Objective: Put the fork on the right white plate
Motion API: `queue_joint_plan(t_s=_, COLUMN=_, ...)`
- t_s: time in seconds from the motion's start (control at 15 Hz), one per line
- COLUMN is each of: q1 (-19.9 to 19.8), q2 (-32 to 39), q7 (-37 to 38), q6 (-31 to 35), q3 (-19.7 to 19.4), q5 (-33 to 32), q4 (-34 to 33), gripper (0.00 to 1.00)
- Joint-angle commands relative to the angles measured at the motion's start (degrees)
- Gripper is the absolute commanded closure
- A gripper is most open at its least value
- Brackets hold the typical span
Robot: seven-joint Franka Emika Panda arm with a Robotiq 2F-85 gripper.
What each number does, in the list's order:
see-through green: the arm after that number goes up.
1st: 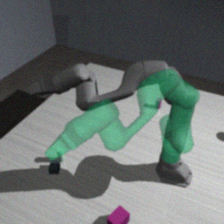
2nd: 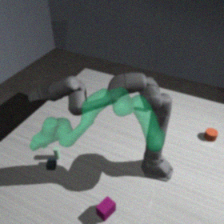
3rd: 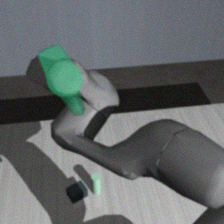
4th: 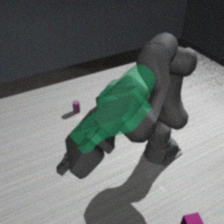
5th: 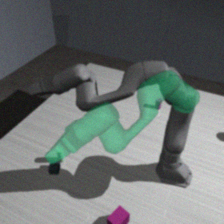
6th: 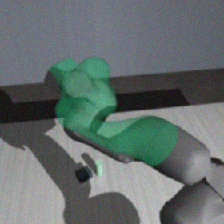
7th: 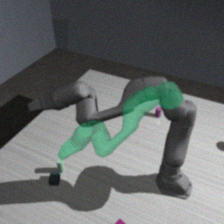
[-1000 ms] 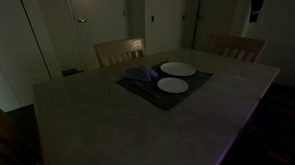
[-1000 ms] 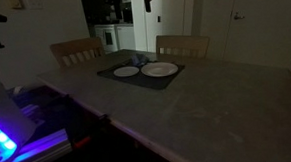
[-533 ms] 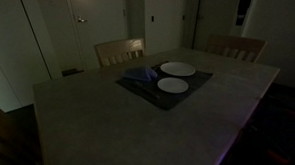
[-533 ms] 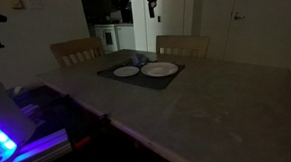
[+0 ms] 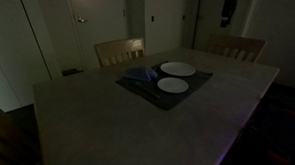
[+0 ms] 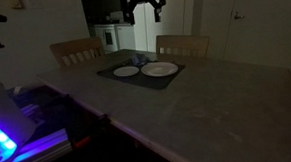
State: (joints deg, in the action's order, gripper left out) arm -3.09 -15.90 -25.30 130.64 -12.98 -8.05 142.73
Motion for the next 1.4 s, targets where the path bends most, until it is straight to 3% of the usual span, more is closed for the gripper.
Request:
queue_joint_plan(t_s=0.0, q1=-0.9, q2=-0.2, q7=-0.2, q6=-0.1, q3=0.9, q5=0.3, q4=0.0, gripper=0.0)
queue_joint_plan(t_s=0.4, q1=-0.8, q2=0.0, q7=-0.1, q6=0.5, q3=1.2, q5=-0.5, q4=-0.1, gripper=0.0)
queue_joint_plan(t_s=0.8, q1=0.3, q2=6.1, q7=4.6, q6=-0.5, q3=3.5, q5=2.1, q4=-6.1, gripper=0.0)
queue_joint_plan(t_s=1.33, q1=0.9, q2=17.3, q7=16.2, q6=-0.6, q3=8.5, q5=4.9, q4=-16.8, gripper=0.0)
